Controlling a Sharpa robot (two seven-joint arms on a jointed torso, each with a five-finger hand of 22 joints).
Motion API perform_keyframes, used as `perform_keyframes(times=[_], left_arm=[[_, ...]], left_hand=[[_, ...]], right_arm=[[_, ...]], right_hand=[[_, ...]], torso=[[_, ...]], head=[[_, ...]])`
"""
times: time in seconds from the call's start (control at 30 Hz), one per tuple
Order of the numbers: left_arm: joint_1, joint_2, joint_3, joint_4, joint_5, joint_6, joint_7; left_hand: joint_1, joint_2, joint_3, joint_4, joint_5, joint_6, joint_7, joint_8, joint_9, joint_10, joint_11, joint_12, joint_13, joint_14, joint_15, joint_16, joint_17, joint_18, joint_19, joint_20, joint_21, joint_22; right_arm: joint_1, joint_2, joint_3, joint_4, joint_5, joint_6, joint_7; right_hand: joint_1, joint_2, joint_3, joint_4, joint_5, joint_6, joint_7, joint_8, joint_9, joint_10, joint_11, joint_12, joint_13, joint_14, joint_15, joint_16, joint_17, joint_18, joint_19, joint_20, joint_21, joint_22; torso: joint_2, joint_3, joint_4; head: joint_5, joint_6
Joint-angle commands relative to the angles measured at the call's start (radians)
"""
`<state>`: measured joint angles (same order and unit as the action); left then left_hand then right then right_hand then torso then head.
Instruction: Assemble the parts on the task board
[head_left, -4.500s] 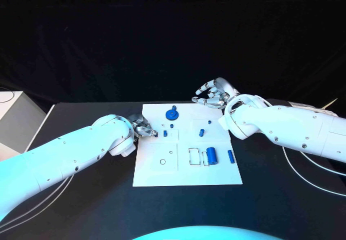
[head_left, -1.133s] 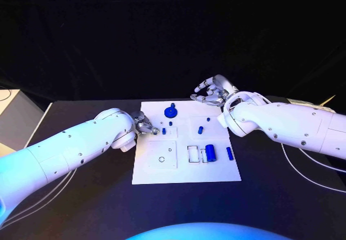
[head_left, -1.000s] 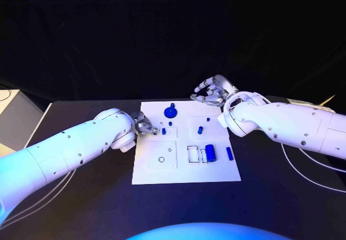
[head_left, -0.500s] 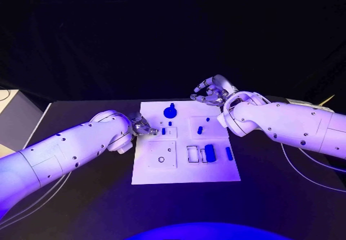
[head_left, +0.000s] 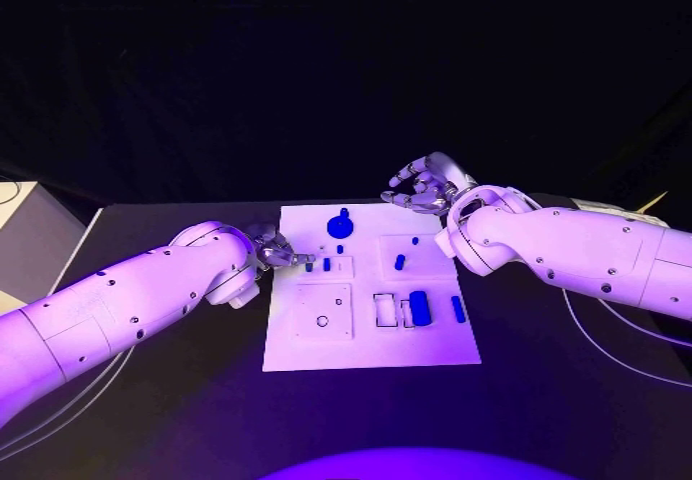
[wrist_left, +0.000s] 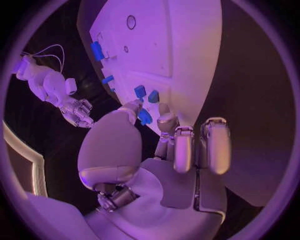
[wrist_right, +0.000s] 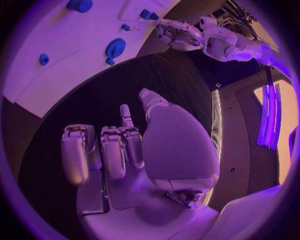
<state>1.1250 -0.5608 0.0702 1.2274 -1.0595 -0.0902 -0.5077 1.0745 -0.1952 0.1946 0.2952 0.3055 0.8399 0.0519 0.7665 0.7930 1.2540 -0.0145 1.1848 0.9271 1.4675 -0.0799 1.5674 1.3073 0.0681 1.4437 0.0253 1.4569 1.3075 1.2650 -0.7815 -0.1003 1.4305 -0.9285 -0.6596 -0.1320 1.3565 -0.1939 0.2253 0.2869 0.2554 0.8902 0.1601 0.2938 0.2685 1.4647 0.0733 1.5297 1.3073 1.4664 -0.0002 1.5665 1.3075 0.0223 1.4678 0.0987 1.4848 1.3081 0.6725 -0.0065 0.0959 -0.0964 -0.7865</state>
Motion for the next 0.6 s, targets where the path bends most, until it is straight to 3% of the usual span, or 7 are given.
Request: perform_keyframes(times=[0.03,0.13,0.4,0.47,0.5,0.6], left_arm=[[0.000,-0.001,0.003,0.008,0.035,-0.029,0.021],[0.000,-0.003,0.006,0.011,0.050,-0.032,0.030],[0.000,-0.009,0.013,0.014,0.089,-0.064,0.071],[0.000,-0.011,0.025,0.014,0.113,-0.091,0.120],[0.000,-0.012,0.029,0.013,0.122,-0.102,0.146],[0.000,-0.013,0.037,0.009,0.151,-0.137,0.241]], left_hand=[[0.008,0.036,-0.095,0.001,-0.058,-0.007,0.001,0.006,-0.002,-0.010,-0.001,0.001,-0.005,0.103,0.007,0.003,0.263,-0.011,-0.005,0.006,-0.007,0.014],[0.020,0.061,-0.178,0.001,-0.114,-0.010,0.003,0.011,-0.002,-0.016,0.001,0.000,-0.012,0.103,0.009,0.003,0.263,-0.010,-0.009,0.008,-0.010,0.009],[0.030,0.076,-0.206,0.001,-0.131,-0.017,0.005,0.011,-0.003,-0.028,0.003,-0.009,-0.030,0.103,0.011,0.003,0.263,-0.007,-0.015,0.009,-0.016,-0.001],[0.057,0.108,-0.205,0.000,-0.122,-0.041,0.014,0.001,-0.009,-0.056,0.010,-0.026,-0.060,0.103,0.018,0.003,0.263,-0.001,-0.031,0.014,-0.031,-0.028],[0.093,0.124,-0.193,0.000,-0.116,-0.063,0.024,-0.006,-0.016,-0.101,0.019,-0.056,-0.112,0.092,0.026,-0.013,0.236,0.009,-0.061,0.020,-0.058,-0.076],[0.214,0.144,-0.106,-0.001,-0.108,-0.116,0.046,-0.039,-0.052,-0.221,0.039,-0.128,-0.233,0.074,0.042,-0.034,0.198,0.018,-0.087,0.035,-0.083,-0.114]], right_arm=[[-0.001,-0.001,0.000,0.002,-0.010,0.004,0.008],[-0.002,-0.001,0.000,0.002,-0.010,0.004,0.008],[-0.002,-0.002,0.000,0.002,-0.010,0.004,0.008],[-0.003,-0.003,0.000,0.002,-0.010,0.003,0.009],[-0.003,-0.003,0.000,0.002,-0.010,0.003,0.009],[-0.003,-0.004,0.000,0.002,-0.008,0.002,0.011]], right_hand=[[-0.013,0.000,-0.003,0.000,0.004,-0.006,-0.002,0.004,0.002,0.052,0.003,-0.006,0.220,0.098,0.001,-0.006,0.239,0.005,0.060,0.003,-0.004,0.177],[-0.013,0.000,-0.003,0.000,0.004,-0.006,-0.002,0.004,0.002,0.052,0.003,-0.006,0.220,0.098,0.001,-0.006,0.239,0.005,0.060,0.003,-0.004,0.177],[-0.013,0.000,-0.003,0.000,0.004,-0.006,-0.002,0.004,0.002,0.052,0.003,-0.006,0.220,0.098,0.001,-0.006,0.239,0.005,0.060,0.003,-0.004,0.177],[-0.013,0.000,-0.003,0.000,0.004,-0.006,-0.002,0.004,0.002,0.052,0.003,-0.006,0.220,0.098,0.001,-0.006,0.239,0.005,0.060,0.003,-0.004,0.177],[-0.013,0.000,-0.003,0.000,0.004,-0.006,-0.002,0.004,0.002,0.052,0.003,-0.006,0.220,0.098,0.001,-0.006,0.239,0.005,0.060,0.003,-0.004,0.177],[-0.013,0.000,-0.003,0.000,0.004,-0.006,-0.002,0.004,0.002,0.052,0.003,-0.006,0.220,0.098,0.001,-0.006,0.239,0.005,0.060,0.003,-0.004,0.177]], torso=[[0.000,0.0003,0.0005],[0.000,0.0001,0.0006],[0.000,0.0008,-0.0001],[0.001,0.0016,-0.0006],[0.001,0.0017,-0.0005],[0.000,0.0019,0.0006]], head=[[0.000,0.002],[0.000,0.003],[0.001,0.005],[0.000,0.006],[-0.001,0.006],[-0.001,0.006]])
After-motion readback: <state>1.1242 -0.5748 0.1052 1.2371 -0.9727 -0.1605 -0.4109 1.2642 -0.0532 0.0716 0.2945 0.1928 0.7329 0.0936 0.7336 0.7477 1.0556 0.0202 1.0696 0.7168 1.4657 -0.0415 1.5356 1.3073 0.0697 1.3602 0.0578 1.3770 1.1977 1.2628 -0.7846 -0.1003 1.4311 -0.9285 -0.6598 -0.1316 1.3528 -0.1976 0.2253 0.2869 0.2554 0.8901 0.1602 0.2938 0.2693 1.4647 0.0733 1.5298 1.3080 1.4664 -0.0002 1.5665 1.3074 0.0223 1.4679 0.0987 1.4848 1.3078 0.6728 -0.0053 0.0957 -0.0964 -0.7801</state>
